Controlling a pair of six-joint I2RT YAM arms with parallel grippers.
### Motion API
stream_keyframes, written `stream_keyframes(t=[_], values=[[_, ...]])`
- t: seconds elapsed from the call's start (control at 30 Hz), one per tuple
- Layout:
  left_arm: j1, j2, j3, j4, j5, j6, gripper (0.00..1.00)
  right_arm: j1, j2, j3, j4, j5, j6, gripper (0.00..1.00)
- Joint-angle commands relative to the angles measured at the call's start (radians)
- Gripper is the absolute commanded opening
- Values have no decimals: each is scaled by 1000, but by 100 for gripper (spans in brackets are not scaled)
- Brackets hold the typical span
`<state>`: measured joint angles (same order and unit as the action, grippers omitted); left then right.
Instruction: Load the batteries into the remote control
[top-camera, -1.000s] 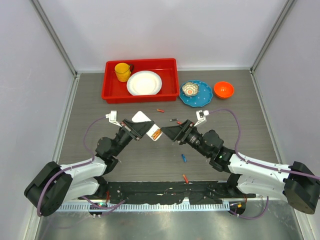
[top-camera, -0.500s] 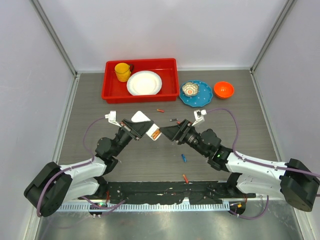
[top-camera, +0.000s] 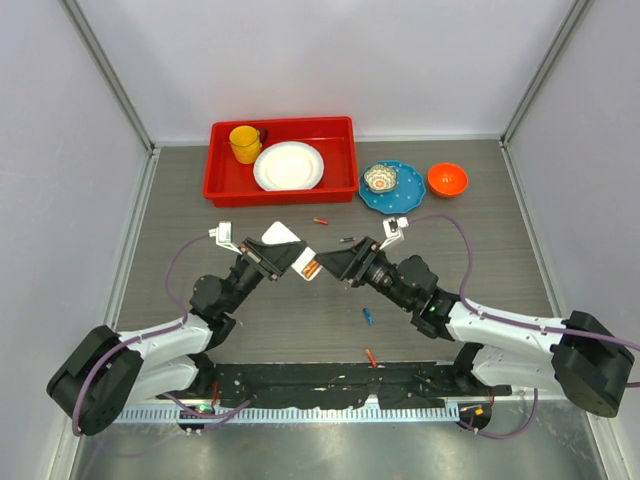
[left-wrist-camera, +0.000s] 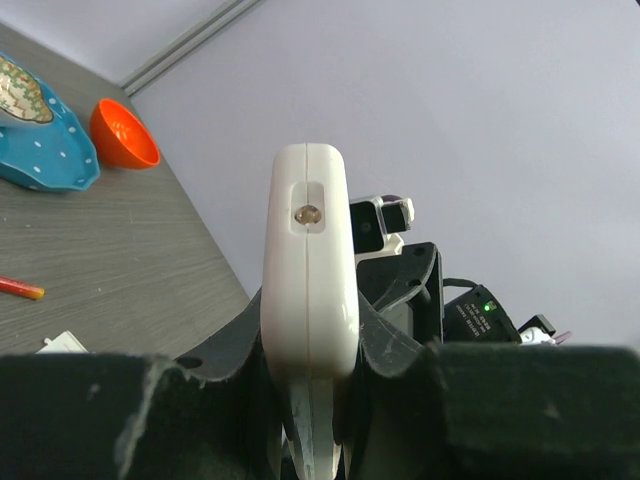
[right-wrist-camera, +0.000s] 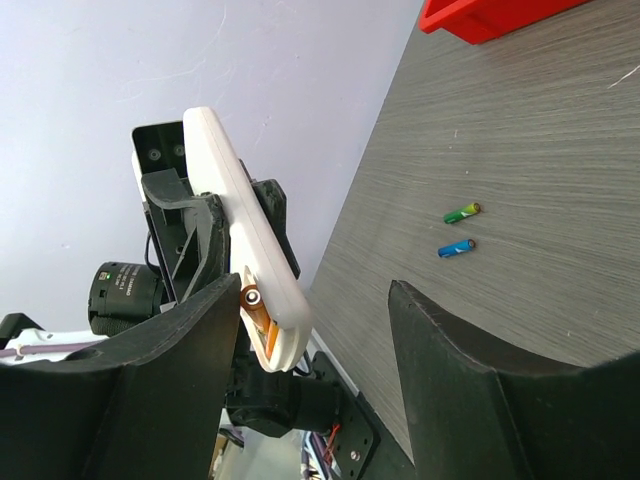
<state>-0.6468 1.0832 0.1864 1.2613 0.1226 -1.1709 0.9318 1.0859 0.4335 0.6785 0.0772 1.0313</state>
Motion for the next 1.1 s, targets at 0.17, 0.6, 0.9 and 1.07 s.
stream_keyframes(t=[0.17,0.6,0.9,1.07], values=[[-2,-40,21,79,-18,-6,0,-5,51,57,16,-59,4,61],[-2,-71,24,66,-57,-6,0,-7,86,45,46,-106,16,49],[-2,-83,30,64,-141,-30,0,-7,100,31,85,-122,32,46],[-2,-68,39,85,-126,-55,0,-7,109,37,89,-129,29,44]])
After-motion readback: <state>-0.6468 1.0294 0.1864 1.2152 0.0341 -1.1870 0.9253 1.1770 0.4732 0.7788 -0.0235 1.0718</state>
